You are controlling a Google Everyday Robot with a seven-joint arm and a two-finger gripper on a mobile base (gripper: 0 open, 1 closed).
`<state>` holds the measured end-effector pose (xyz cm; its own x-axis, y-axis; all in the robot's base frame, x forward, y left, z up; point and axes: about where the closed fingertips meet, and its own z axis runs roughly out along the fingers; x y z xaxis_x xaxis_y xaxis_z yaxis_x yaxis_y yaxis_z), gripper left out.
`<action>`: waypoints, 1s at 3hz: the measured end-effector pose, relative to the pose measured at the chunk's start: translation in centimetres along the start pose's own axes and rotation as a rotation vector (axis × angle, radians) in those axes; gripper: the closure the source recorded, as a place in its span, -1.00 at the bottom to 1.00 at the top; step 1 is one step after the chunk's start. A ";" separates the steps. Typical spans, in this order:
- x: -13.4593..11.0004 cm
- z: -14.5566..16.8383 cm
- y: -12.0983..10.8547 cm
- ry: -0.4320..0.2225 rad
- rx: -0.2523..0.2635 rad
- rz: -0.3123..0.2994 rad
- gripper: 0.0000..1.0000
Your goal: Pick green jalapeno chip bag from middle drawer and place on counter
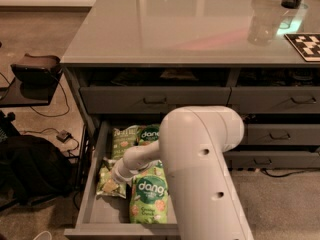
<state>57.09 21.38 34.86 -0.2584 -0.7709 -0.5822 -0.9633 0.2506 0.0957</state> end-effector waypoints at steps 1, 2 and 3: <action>-1.0 -3.3 -0.4 -0.071 0.003 0.011 0.77; -1.8 -6.2 -0.3 -0.194 -0.038 0.008 1.00; -2.8 -9.2 0.0 -0.374 -0.126 0.032 1.00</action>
Offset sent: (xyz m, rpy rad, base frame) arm 0.0200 -0.1108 0.1519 0.5257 -0.0575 -0.1151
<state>57.10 18.12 43.91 -0.2672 -0.4914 -0.8289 -0.9624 0.1795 0.2038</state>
